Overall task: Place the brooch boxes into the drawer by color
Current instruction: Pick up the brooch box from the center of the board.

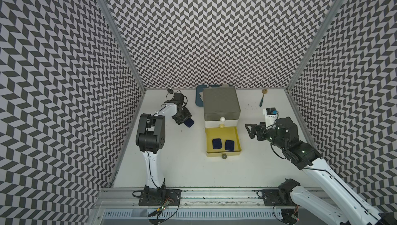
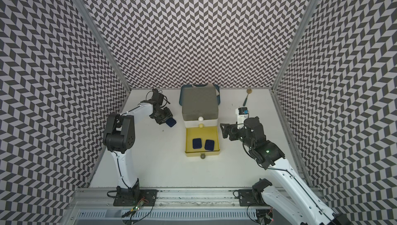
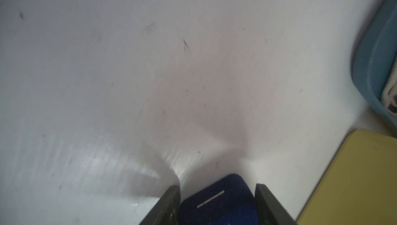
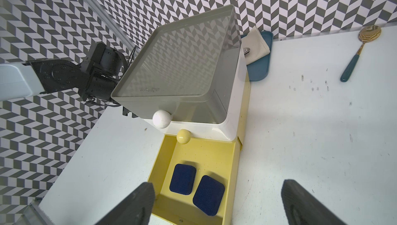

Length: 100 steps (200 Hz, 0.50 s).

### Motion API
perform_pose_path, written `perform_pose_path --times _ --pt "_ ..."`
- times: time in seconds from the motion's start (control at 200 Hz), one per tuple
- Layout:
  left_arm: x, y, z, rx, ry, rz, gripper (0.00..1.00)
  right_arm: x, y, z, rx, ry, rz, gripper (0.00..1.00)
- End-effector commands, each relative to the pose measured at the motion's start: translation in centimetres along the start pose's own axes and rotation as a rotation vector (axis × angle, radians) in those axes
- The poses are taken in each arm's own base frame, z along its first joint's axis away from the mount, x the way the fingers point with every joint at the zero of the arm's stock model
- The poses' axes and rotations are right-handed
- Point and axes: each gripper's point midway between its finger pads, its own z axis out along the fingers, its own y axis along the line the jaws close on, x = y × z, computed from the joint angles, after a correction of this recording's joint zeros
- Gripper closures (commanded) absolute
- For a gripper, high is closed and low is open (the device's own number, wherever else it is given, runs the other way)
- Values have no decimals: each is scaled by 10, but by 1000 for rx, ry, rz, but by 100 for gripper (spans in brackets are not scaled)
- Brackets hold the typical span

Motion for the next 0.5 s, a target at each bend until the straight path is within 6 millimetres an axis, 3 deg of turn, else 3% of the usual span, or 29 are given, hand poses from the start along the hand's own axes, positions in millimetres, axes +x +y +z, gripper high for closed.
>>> perform_pose_path --times 0.0,0.115,0.31,0.396,0.496 --pt "19 29 14 -131 63 24 41 -5 3 0 -28 -23 0 4" --pt "17 32 6 -152 44 36 50 -5 3 0 -28 -25 2 4" --pt "11 23 -18 -116 -18 68 51 -7 5 -1 -35 -29 8 4" --pt "11 21 -29 -104 -30 80 48 -6 6 0 -41 -25 10 4" --pt "13 17 -39 -85 -32 101 37 -7 8 0 -48 -24 14 4"
